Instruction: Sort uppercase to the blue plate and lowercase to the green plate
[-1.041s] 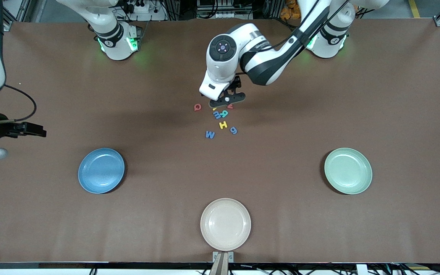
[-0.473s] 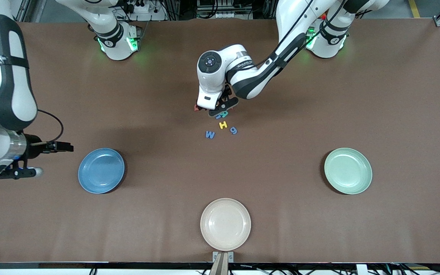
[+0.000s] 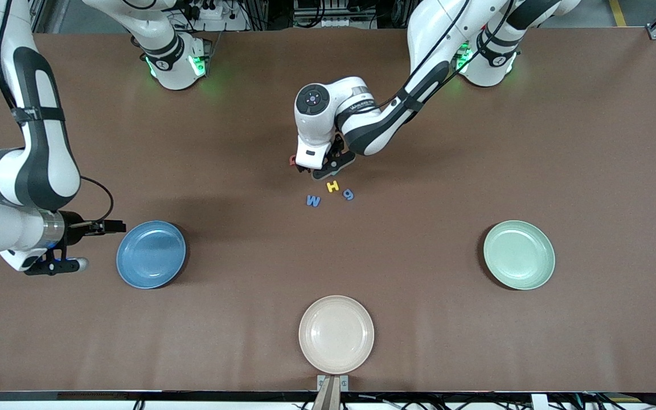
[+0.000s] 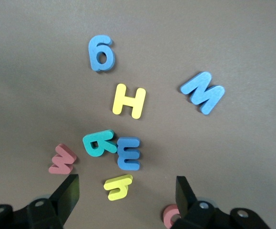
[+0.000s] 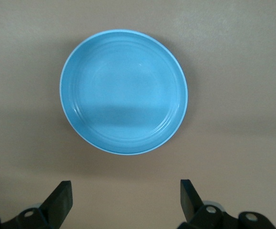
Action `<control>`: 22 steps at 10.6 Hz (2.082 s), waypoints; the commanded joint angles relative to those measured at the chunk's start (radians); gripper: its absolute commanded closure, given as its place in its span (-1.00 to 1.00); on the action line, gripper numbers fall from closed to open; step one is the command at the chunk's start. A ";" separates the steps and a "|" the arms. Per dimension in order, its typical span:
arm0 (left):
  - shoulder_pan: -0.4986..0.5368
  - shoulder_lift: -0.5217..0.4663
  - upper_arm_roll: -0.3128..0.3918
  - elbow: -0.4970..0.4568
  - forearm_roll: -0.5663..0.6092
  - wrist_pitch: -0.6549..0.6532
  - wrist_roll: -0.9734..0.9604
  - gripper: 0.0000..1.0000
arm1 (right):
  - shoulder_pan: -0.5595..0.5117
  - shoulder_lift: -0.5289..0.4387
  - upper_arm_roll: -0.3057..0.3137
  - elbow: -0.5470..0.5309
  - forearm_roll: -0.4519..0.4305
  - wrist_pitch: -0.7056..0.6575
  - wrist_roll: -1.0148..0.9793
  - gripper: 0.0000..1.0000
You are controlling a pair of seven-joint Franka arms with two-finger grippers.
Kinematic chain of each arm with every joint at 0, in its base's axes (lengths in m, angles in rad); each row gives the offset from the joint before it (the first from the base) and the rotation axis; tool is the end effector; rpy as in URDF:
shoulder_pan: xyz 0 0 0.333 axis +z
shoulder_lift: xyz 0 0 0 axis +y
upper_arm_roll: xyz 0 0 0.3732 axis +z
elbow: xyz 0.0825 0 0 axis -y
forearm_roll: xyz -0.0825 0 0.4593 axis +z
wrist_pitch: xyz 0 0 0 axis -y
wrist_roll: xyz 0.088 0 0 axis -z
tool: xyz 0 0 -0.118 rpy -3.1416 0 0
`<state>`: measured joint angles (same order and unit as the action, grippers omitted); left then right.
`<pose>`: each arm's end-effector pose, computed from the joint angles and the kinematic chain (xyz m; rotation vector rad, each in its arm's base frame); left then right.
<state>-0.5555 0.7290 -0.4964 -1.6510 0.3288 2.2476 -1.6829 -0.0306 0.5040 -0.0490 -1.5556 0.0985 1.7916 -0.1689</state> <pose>0.4299 -0.6392 0.2051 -3.0204 -0.8051 0.1224 0.7492 -0.0455 0.3406 -3.0147 -0.0870 0.3892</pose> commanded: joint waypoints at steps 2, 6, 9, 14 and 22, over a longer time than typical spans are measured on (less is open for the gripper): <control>-0.017 0.035 0.002 0.014 0.075 0.009 -0.060 -0.64 | -0.006 0.036 0.000 0.012 0.018 -0.011 -0.014 -1.00; -0.024 0.062 0.002 0.016 0.082 0.026 -0.070 -0.58 | -0.008 0.057 0.000 0.012 0.018 -0.012 -0.014 -1.00; -0.024 0.082 0.002 0.016 0.107 0.029 -0.083 -0.52 | -0.011 0.064 0.000 0.012 0.020 -0.012 -0.014 -1.00; -0.026 0.087 0.002 0.017 0.110 0.030 -0.086 -0.50 | -0.014 0.067 0.000 0.012 0.020 -0.011 -0.015 -1.00; -0.030 0.087 0.002 0.017 0.101 0.030 -0.106 -0.48 | -0.015 0.070 0.000 0.012 0.020 -0.009 -0.026 -1.00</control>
<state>-0.5775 0.8082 -0.4954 -1.6484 0.4085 2.2747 -1.7411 -0.0365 0.5636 -0.0518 -1.5557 0.0985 1.7891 -0.1750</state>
